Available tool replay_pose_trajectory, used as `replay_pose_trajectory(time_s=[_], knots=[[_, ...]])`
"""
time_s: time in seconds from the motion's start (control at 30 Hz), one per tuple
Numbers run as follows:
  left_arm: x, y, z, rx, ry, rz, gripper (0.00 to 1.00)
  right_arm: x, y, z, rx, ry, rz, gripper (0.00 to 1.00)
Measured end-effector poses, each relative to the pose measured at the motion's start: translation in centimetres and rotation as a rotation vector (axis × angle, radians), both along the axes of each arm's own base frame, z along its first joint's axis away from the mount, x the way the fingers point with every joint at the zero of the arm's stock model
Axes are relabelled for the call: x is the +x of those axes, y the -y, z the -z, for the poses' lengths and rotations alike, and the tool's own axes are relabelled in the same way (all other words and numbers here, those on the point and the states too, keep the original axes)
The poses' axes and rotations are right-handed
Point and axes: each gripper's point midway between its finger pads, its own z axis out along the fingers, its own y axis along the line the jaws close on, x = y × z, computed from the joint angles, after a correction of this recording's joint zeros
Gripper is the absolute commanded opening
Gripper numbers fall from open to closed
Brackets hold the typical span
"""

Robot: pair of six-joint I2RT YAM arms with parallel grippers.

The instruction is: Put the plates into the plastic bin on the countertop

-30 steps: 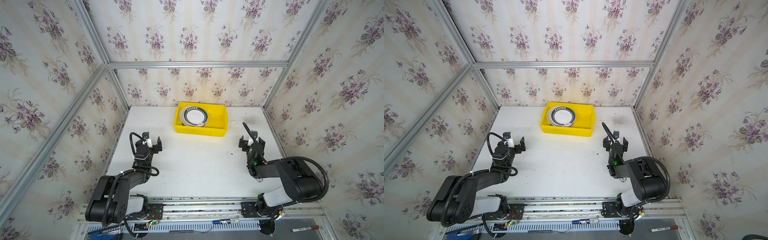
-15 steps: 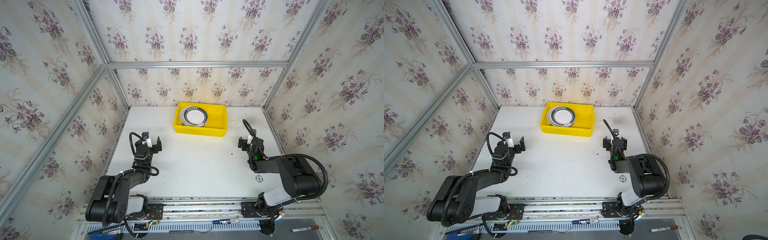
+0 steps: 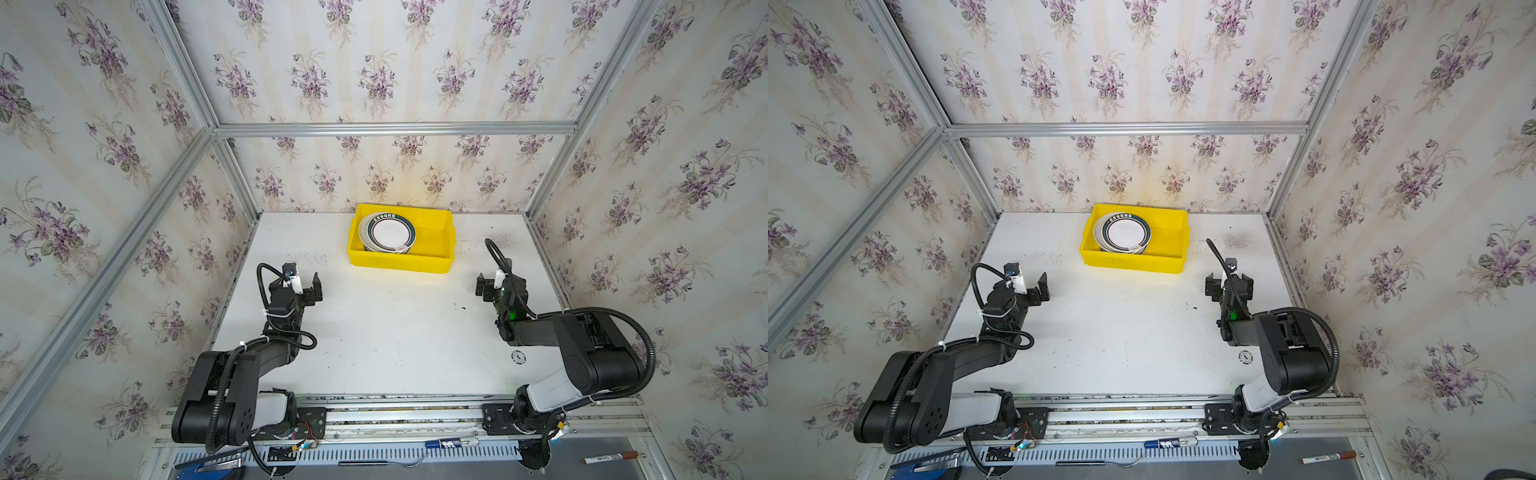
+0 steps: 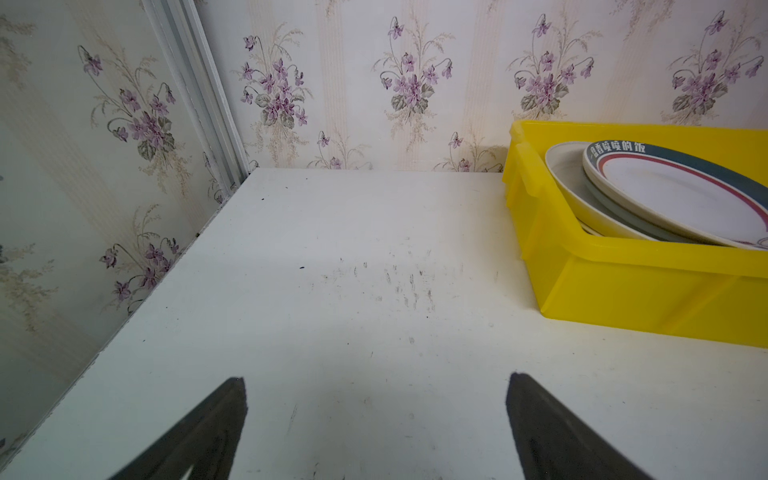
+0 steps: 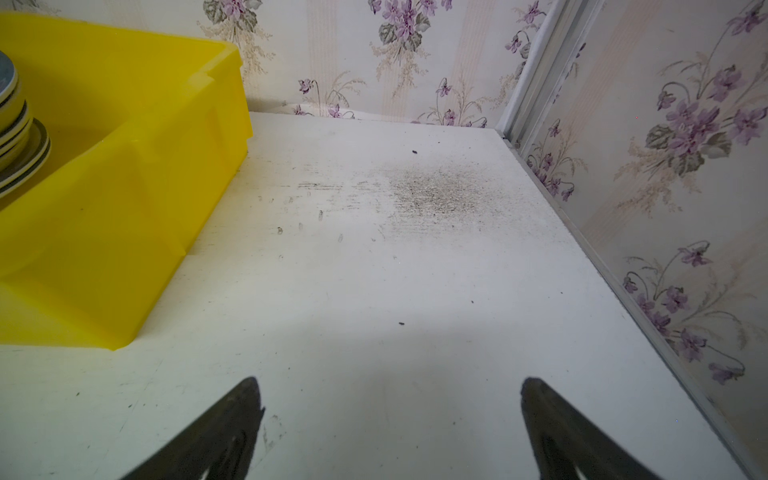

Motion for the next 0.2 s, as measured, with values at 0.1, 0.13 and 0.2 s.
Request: replay_pose_trajectory(time_s=[0.1, 0.13, 0.2], knots=[[0.04, 0.11, -0.05, -0.002, 0.001, 0.007, 1.00, 0.00, 0.00, 0.00, 0.000, 0.000, 0.000, 0.99], [0.04, 0.10, -0.04, -0.002, 0.001, 0.006, 1.00, 0.00, 0.00, 0.00, 0.000, 0.000, 0.000, 0.99], [0.04, 0.10, -0.04, -0.002, 0.001, 0.006, 1.00, -0.01, 0.00, 0.01, 0.000, 0.000, 0.000, 0.99]])
